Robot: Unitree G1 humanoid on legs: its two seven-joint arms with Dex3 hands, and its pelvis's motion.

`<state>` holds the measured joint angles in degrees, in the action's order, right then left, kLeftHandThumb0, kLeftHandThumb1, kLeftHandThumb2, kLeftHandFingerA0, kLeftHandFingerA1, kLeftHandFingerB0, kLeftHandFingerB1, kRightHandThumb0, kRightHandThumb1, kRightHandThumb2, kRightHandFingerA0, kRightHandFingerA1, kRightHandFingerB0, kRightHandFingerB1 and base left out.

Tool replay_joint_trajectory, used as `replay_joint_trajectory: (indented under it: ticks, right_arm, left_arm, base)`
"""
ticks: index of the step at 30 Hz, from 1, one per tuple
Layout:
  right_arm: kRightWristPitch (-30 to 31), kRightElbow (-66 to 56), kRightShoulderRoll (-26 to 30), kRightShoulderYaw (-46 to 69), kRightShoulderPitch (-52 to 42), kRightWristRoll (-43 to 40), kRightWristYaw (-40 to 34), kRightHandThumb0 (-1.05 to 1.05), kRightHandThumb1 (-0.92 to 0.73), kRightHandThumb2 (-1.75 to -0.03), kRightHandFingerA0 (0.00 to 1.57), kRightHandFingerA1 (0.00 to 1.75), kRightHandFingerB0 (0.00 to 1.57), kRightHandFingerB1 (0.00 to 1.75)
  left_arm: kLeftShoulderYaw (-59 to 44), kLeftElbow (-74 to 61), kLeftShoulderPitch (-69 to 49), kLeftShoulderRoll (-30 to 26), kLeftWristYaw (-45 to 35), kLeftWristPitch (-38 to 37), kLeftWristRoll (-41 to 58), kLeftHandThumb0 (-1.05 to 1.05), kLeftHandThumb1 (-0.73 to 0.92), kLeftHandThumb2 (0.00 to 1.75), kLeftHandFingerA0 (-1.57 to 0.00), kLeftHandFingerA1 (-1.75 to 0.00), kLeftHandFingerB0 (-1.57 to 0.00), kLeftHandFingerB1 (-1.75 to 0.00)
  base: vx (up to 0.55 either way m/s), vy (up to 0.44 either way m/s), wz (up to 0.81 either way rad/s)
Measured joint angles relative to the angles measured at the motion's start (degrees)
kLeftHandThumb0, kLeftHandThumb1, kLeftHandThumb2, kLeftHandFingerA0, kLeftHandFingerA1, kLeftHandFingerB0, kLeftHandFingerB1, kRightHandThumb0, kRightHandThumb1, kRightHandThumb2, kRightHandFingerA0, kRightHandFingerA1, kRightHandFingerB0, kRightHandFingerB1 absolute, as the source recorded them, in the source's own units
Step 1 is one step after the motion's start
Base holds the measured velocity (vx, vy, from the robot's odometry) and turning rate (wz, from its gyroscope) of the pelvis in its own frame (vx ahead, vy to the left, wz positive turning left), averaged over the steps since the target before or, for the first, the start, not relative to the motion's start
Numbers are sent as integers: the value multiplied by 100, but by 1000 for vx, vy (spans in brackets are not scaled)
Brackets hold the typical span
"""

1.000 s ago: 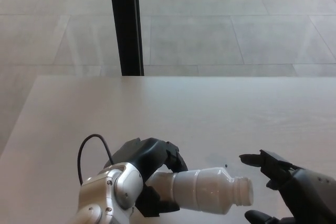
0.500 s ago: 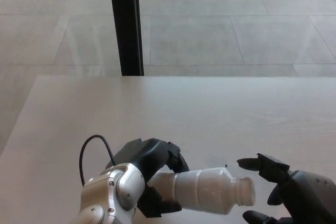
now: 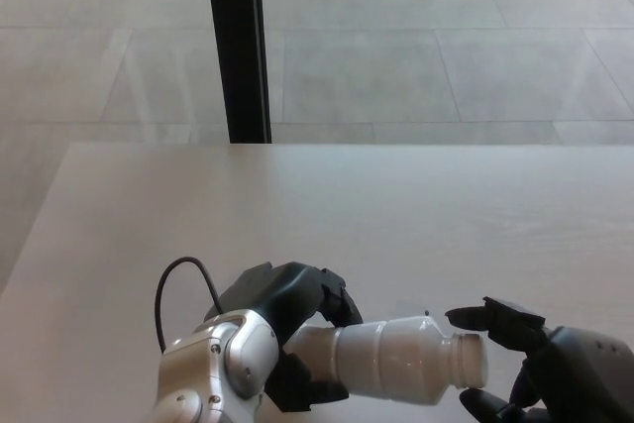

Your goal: The robot uses its left hand to to lift the bottle kept on the middle of the desk and tilts it towards its right hand. It then uses its right hand to rotate its cap to open it and places the bottle and cap back on the desk

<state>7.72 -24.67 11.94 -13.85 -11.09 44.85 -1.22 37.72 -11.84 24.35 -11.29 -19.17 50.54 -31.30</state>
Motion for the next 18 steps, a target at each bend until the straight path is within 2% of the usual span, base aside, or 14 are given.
replay_joint_trajectory:
  ticks: [1, 2, 4, 5, 6, 7, 8, 10, 12, 13, 14, 17, 18]
  right_arm:
    - [-37, 21, 0, 11, -7, -8, -35, -33, -70, -62, 108, 101, 59, 53]
    - [-78, 42, 0, 22, -16, -18, -68, -32, -69, -64, 108, 103, 60, 54]
    - [-125, 64, -2, 38, -31, -25, -104, -32, -69, -64, 108, 103, 60, 54]
    - [-143, 75, -3, 43, -38, -27, -121, -32, -69, -64, 109, 101, 61, 54]
    - [-171, 95, -4, 52, -40, -30, -141, -31, -68, -64, 109, 102, 61, 54]
    - [-190, 111, -3, 63, -42, -33, -154, -31, -68, -64, 108, 101, 60, 55]
    - [-229, 146, -3, 76, -48, -36, -182, -31, -68, -64, 108, 101, 60, 55]
    - [-283, 179, -4, 89, -55, -40, -227, -31, -68, -64, 106, 102, 61, 57]
    - [-320, 196, -21, 102, -57, -45, -260, -29, -65, -66, 106, 106, 64, 63]
    - [-340, 208, -30, 106, -59, -49, -278, -29, -65, -66, 106, 106, 64, 63]
    - [-358, 218, -34, 110, -60, -53, -290, -27, -63, -68, 108, 109, 69, 71]
    - [-472, 309, -62, 139, -62, -96, -384, -27, -62, -69, 111, 111, 70, 74]
    - [-536, 359, -66, 153, -61, -128, -429, -27, -62, -68, 112, 111, 70, 76]
  left_arm:
    - [0, -5, -3, 0, 0, 0, -5, -31, 52, 96, -76, -151, -83, -82]
    - [1, -7, -5, 0, 0, 0, -9, -28, 49, 105, -82, -162, -85, -90]
    - [0, -16, -15, 2, 3, -1, -14, -28, 49, 105, -82, -162, -85, -90]
    - [0, -20, -22, 4, 5, -2, -17, -27, 48, 106, -83, -166, -85, -98]
    - [-16, -27, -41, 20, 19, -3, -18, -27, 49, 108, -82, -168, -85, -99]
    - [-17, -29, -50, 24, 24, -4, -18, -26, 49, 109, -81, -163, -86, -92]
    - [-21, -33, -58, 28, 28, -5, -18, -26, 49, 109, -81, -163, -86, -92]
    - [-29, -38, -67, 30, 29, -5, -18, -25, 45, 111, -84, -169, -86, -103]
    - [-34, -39, -71, 31, 34, -6, -18, -27, 48, 104, -83, -166, -86, -92]
    - [-35, -39, -74, 31, 37, -7, -18, -27, 48, 104, -83, -166, -86, -92]
    - [-35, -39, -75, 30, 38, -8, -18, -29, 48, 103, -83, -156, -86, -81]
    - [-35, -39, -85, 18, 46, -49, -20, -29, 49, 102, -82, -158, -86, -78]
    - [-34, -38, -88, 14, 48, -59, -22, -29, 48, 109, -85, -161, -87, -93]
  base:
    - [0, 0, 0]
    - [0, 0, 0]
    - [0, 0, 0]
    - [0, 0, 0]
    - [0, 0, 0]
    - [0, 0, 0]
    - [0, 0, 0]
    - [0, 0, 0]
    - [0, 0, 0]
    - [0, 0, 0]
    - [0, 0, 0]
    - [0, 0, 0]
    - [0, 0, 0]
